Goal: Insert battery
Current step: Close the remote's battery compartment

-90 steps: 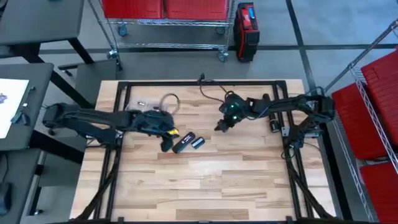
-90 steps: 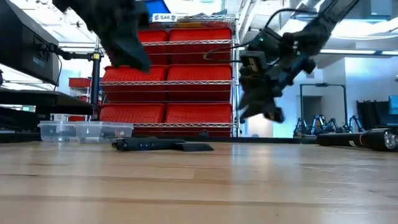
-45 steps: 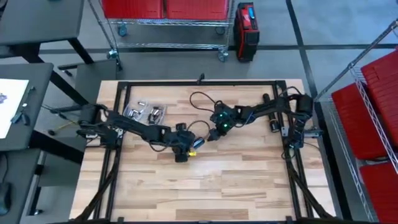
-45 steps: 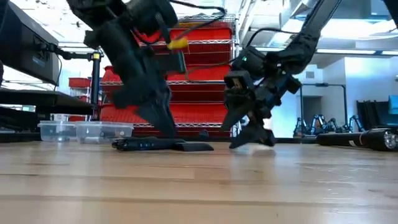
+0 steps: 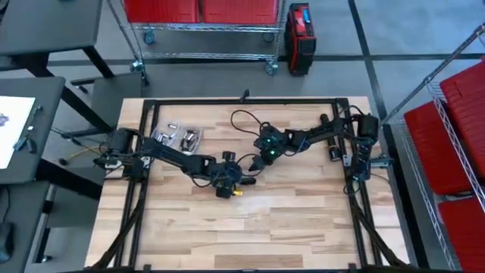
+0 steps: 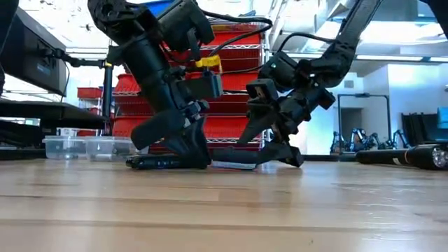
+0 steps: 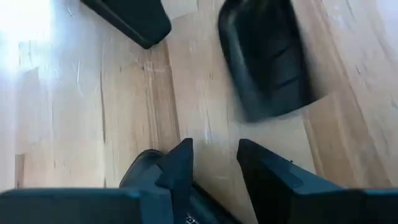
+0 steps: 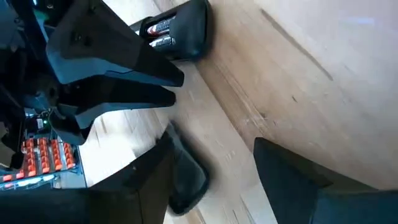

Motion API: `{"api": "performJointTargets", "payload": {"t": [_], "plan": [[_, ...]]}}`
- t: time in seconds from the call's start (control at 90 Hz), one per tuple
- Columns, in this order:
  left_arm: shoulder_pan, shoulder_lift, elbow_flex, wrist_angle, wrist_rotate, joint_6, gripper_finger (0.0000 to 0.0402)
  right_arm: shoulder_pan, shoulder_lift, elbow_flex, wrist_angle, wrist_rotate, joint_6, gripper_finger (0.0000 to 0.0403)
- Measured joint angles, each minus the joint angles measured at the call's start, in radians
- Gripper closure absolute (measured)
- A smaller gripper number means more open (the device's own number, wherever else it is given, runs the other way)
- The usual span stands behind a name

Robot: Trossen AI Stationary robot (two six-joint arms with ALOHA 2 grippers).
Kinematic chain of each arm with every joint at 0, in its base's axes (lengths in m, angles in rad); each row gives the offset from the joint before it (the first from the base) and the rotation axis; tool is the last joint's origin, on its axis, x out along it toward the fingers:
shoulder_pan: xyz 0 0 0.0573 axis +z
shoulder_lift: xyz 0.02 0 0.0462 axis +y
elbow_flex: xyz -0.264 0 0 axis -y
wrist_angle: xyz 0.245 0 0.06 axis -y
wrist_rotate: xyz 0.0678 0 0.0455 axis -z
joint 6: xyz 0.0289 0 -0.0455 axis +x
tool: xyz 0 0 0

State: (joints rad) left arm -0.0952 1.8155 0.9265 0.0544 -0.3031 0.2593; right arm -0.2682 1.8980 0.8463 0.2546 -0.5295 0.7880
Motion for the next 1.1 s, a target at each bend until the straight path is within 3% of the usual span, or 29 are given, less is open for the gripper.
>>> {"api": "performJointTargets", "payload": {"t": [0.278, 0.389, 0.578, 0.878, 1.1], "plan": [[-0.005, 0.002, -0.001, 0.021, 0.0, -0.103, 0.0287, 0.069, 0.001, -0.001, -0.075, -0.104, -0.112, 0.0192], [-0.014, 0.002, -0.001, 0.02, 0.023, -0.177, 0.0287, 0.11, 0.001, -0.001, -0.079, -0.038, -0.118, 0.0192], [-0.085, -0.007, 0.0, -0.022, 0.113, -0.446, 0.0287, 0.174, 0.004, -0.003, -0.034, 0.042, -0.115, 0.0192], [-0.165, 0.06, 0.0, 0.15, 0.119, -0.507, 0.0287, 0.188, 0.005, -0.003, -0.018, 0.084, -0.099, 0.0198], [-0.147, 0.085, 0.001, 0.205, 0.032, -0.55, 0.0287, 0.211, 0.006, -0.004, -0.01, 0.116, -0.168, 0.0234]]}}
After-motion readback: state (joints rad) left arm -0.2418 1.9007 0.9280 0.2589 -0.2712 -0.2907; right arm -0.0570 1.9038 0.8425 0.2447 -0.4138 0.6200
